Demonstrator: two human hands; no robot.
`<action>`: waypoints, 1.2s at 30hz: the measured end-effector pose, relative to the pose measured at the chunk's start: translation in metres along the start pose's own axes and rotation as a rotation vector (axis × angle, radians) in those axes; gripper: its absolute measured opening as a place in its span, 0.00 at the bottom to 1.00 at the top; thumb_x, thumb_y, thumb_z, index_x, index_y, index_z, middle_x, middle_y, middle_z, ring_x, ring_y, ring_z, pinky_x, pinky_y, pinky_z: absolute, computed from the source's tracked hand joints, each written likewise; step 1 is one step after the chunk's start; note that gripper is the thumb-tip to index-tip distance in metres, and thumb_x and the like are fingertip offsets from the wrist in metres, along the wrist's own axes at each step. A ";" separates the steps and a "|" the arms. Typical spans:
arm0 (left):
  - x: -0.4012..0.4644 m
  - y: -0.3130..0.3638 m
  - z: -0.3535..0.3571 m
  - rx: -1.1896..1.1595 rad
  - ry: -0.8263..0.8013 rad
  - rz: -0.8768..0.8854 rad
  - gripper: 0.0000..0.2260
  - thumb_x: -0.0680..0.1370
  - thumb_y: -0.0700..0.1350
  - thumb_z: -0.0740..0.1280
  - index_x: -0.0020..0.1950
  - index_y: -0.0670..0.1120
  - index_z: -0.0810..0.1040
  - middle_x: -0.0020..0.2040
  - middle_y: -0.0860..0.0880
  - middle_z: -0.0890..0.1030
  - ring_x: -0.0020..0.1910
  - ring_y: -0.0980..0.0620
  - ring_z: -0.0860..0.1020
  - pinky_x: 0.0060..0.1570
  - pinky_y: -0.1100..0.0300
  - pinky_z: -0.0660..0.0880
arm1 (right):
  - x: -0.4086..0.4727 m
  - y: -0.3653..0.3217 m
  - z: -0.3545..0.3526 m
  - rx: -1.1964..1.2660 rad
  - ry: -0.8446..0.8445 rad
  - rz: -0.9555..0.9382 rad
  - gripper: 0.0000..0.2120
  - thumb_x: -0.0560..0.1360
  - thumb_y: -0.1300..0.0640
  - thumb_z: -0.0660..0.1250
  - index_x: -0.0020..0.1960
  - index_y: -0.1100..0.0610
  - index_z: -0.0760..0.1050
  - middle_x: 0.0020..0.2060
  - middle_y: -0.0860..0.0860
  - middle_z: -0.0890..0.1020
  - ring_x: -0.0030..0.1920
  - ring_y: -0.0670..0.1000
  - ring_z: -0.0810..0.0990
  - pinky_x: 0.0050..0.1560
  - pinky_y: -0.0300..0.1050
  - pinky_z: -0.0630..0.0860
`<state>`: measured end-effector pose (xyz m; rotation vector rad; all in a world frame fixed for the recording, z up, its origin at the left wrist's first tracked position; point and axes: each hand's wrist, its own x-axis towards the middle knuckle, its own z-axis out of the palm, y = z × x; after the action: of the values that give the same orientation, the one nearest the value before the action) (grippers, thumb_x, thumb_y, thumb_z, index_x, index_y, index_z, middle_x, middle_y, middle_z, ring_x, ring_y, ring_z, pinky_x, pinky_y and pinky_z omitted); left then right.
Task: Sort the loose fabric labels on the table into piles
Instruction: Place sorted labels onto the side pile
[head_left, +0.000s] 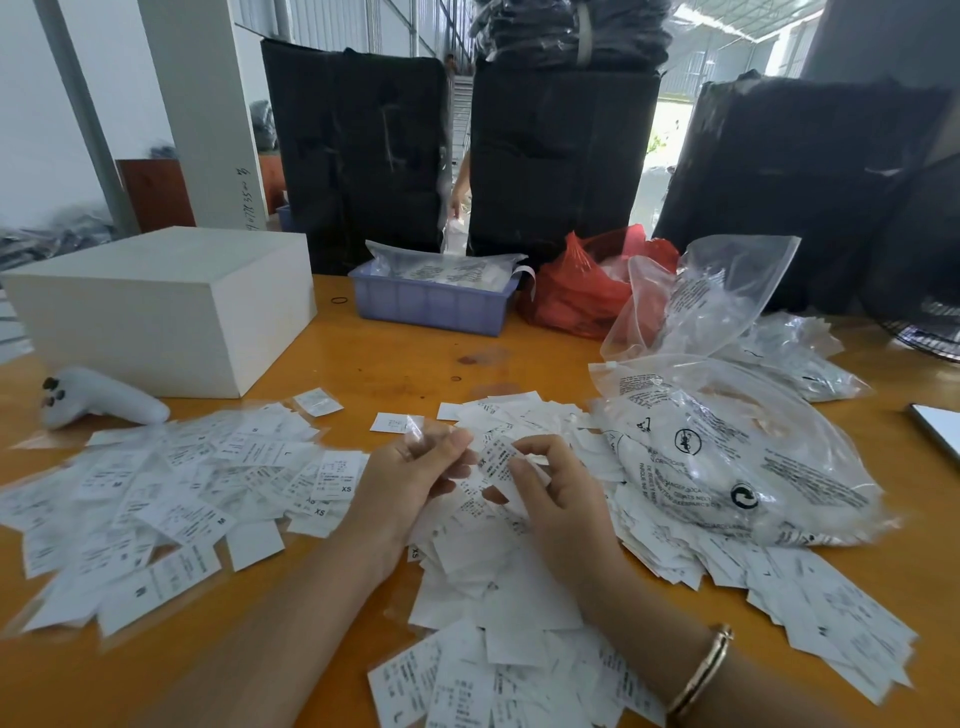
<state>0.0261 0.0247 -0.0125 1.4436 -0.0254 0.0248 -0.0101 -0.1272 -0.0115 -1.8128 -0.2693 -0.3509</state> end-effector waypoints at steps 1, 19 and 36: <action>0.000 0.000 0.000 0.002 0.004 0.003 0.21 0.60 0.60 0.71 0.45 0.48 0.84 0.41 0.50 0.85 0.38 0.59 0.82 0.41 0.62 0.73 | 0.001 0.000 -0.001 0.014 0.024 0.009 0.04 0.79 0.57 0.61 0.48 0.49 0.72 0.30 0.43 0.82 0.31 0.41 0.81 0.30 0.40 0.73; -0.009 0.008 0.003 0.155 -0.135 0.055 0.17 0.62 0.67 0.68 0.47 0.63 0.82 0.43 0.57 0.83 0.41 0.63 0.78 0.46 0.61 0.69 | 0.009 0.009 -0.004 0.082 0.018 0.079 0.08 0.76 0.58 0.67 0.39 0.51 0.79 0.32 0.46 0.82 0.34 0.44 0.82 0.34 0.34 0.75; -0.007 0.008 -0.001 0.162 -0.128 0.115 0.03 0.73 0.41 0.71 0.45 0.48 0.82 0.38 0.51 0.85 0.37 0.58 0.81 0.37 0.70 0.75 | 0.006 0.007 -0.003 -0.178 0.045 -0.121 0.10 0.76 0.57 0.66 0.40 0.43 0.75 0.32 0.40 0.80 0.37 0.41 0.79 0.36 0.30 0.71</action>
<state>0.0191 0.0264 -0.0048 1.6027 -0.2153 0.0292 -0.0021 -0.1316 -0.0147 -1.9655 -0.3252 -0.5144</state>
